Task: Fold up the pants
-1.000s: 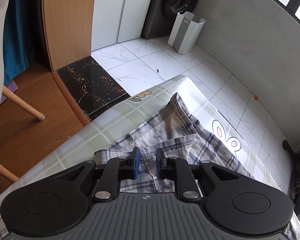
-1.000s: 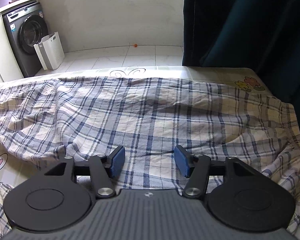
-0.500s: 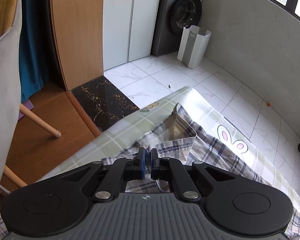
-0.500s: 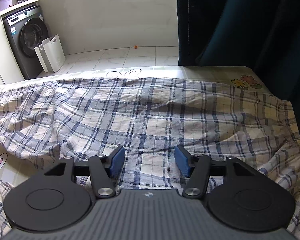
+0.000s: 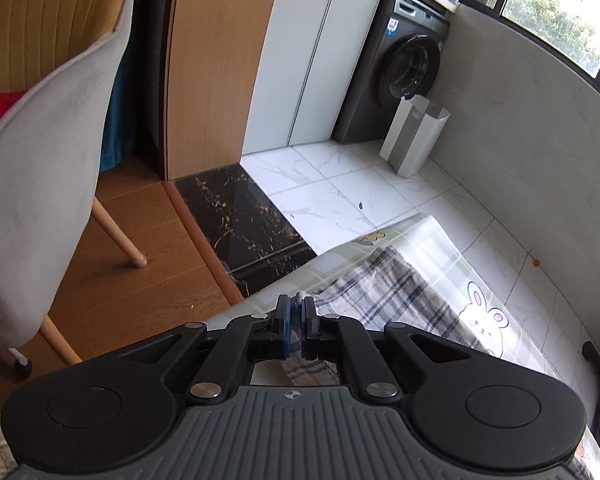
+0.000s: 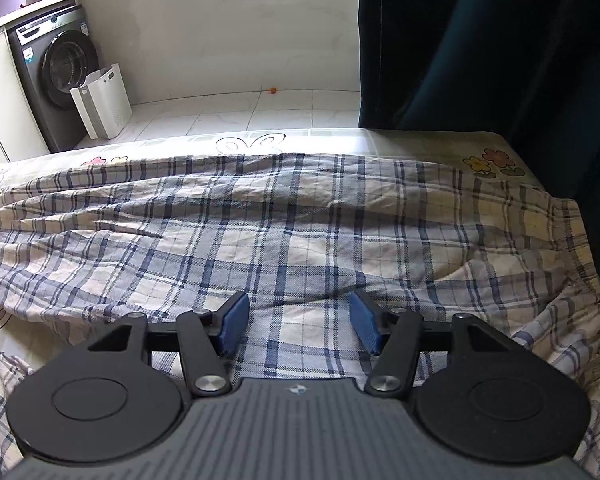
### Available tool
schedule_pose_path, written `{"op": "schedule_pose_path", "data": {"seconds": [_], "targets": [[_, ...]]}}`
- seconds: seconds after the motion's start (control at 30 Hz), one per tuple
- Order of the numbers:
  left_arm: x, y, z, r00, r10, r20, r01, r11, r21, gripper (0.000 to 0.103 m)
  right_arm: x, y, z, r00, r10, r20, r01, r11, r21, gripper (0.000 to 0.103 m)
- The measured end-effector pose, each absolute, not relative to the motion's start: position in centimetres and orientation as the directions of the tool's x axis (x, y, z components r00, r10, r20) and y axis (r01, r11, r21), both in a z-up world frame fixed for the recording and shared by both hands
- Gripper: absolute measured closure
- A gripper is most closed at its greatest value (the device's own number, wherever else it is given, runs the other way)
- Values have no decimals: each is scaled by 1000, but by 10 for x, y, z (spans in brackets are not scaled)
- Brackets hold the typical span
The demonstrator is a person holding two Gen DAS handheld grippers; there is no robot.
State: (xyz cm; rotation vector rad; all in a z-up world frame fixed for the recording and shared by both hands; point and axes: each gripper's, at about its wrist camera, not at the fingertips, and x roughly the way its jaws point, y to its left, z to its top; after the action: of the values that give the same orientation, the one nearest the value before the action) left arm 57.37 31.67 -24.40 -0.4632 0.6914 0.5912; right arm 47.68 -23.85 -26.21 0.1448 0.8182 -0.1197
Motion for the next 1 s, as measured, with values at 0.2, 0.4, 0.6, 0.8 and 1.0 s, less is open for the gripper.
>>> {"op": "schedule_pose_path", "data": {"seconds": [0.2,0.4,0.6,0.8,1.0], "targets": [[572,329,-256,562,379,-735,-683,714,-154,97,480,-238,-262,674,-42,-737,164,982,94,44],[573,337,-262,533,415,-737,-698,708,-106,97,467,-242,-259,670,-52,-740,170,982,84,44],[572,320,-252,541,397,-741,-697,705,-131,91,440,-245,-248,694,-56,-717,147,987,65,44],[586,262,-233,650,287,-704,-542,824,-165,82,441,-264,-238,726,-94,-681,147,989,21,44],[635,206,-234,708,136,-693,-375,904,-206,70,463,-320,-241,748,-159,-645,242,969,43,44]]}}
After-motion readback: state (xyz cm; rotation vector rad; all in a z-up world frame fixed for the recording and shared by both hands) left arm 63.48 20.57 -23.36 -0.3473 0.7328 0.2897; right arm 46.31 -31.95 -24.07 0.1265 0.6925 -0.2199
